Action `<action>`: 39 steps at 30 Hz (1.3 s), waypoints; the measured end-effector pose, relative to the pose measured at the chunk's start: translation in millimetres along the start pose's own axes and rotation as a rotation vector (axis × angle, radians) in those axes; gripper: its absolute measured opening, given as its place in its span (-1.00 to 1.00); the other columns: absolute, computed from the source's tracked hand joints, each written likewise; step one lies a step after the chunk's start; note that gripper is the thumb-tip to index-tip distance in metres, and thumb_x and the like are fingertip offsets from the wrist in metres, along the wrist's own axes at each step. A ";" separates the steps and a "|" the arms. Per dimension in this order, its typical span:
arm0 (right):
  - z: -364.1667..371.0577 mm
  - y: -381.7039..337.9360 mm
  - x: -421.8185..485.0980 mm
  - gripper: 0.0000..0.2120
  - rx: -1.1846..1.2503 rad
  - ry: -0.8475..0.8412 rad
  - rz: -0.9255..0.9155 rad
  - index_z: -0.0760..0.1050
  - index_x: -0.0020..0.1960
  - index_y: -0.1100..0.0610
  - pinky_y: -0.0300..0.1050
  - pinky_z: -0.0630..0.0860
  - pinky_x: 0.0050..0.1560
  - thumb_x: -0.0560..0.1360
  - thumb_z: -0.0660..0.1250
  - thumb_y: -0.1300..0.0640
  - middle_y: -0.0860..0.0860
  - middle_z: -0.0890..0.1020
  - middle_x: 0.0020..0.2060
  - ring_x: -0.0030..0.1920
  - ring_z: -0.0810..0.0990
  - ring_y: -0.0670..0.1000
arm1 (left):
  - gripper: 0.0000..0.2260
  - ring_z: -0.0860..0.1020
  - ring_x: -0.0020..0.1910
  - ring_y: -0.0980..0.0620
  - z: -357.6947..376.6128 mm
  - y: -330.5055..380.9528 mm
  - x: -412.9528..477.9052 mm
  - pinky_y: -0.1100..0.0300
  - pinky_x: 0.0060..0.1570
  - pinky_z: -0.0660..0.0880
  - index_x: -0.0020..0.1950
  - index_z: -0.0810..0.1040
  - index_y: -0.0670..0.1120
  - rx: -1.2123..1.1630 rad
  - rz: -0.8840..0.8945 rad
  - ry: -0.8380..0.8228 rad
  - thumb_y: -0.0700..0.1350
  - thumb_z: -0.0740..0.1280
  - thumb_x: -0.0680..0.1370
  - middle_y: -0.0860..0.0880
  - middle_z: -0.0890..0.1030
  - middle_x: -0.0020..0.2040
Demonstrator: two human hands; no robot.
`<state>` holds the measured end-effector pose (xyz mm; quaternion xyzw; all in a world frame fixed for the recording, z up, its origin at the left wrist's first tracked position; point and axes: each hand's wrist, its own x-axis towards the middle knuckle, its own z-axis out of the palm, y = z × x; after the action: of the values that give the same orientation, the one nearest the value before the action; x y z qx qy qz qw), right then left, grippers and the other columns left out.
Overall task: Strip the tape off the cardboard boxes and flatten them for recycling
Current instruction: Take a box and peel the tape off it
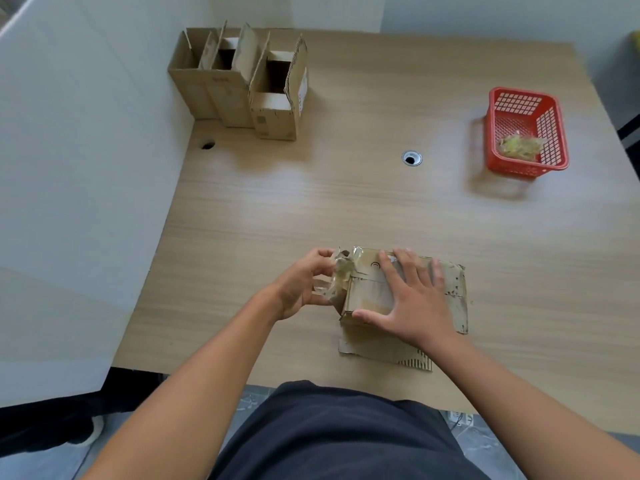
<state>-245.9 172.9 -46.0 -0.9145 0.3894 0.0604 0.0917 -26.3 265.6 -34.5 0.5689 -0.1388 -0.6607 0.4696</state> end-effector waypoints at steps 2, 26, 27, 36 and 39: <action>-0.2 -0.4 0.3 0.20 -0.012 -0.007 0.000 -0.08 0.68 -0.08 0.29 -0.31 0.57 0.24 -0.23 -0.77 0.00 -0.01 0.64 0.64 -0.19 0.05 | -0.45 0.62 0.11 -0.03 7.2 3.1 2.3 -0.04 0.04 0.66 0.34 0.49 0.02 0.316 0.051 0.086 0.20 0.50 0.43 -0.01 0.60 0.19; 2.1 -1.7 -1.1 0.15 0.062 0.002 -0.043 -0.08 0.66 -0.18 0.22 -0.35 0.58 0.23 -0.12 -0.78 -0.06 0.03 0.63 0.64 -0.15 0.00 | -0.84 0.67 -0.22 -0.04 40.8 -16.6 30.0 0.00 -0.15 0.64 -0.14 0.69 -0.07 0.258 0.239 0.642 -0.06 0.39 0.58 -0.03 0.72 -0.23; 2.3 -0.7 -1.5 0.16 0.057 0.002 -0.058 -0.07 0.66 -0.17 0.22 -0.34 0.58 0.23 -0.12 -0.79 -0.06 0.04 0.63 0.65 -0.14 0.00 | -0.84 0.66 -0.23 -0.04 38.6 -17.2 30.0 -0.04 -0.11 0.64 -0.13 0.69 -0.09 0.209 0.214 0.616 -0.07 0.39 0.59 -0.07 0.72 -0.21; 0.1 0.6 0.3 0.14 0.032 -0.006 -0.075 -0.08 0.66 -0.16 0.23 -0.31 0.59 0.25 -0.13 -0.78 -0.04 0.04 0.63 0.65 -0.12 0.02 | -0.78 0.64 -0.14 0.10 17.0 3.3 24.8 0.13 -0.12 0.60 0.06 0.68 0.00 0.346 0.213 0.302 0.10 0.48 0.54 0.07 0.68 -0.05; -1.2 -1.5 1.5 0.15 0.045 -0.015 -0.061 -0.04 0.67 -0.16 0.23 -0.31 0.59 0.24 -0.11 -0.77 -0.05 0.05 0.63 0.65 -0.13 0.01 | -0.92 0.65 -0.10 0.14 23.9 7.1 31.5 0.22 -0.05 0.57 -0.05 0.73 -0.01 0.634 0.325 0.462 -0.03 0.51 0.52 0.10 0.70 -0.12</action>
<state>-243.7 172.6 -45.0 -0.9232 0.3618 0.0555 0.1171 -41.3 229.0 -41.4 0.7891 -0.3141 -0.3578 0.3882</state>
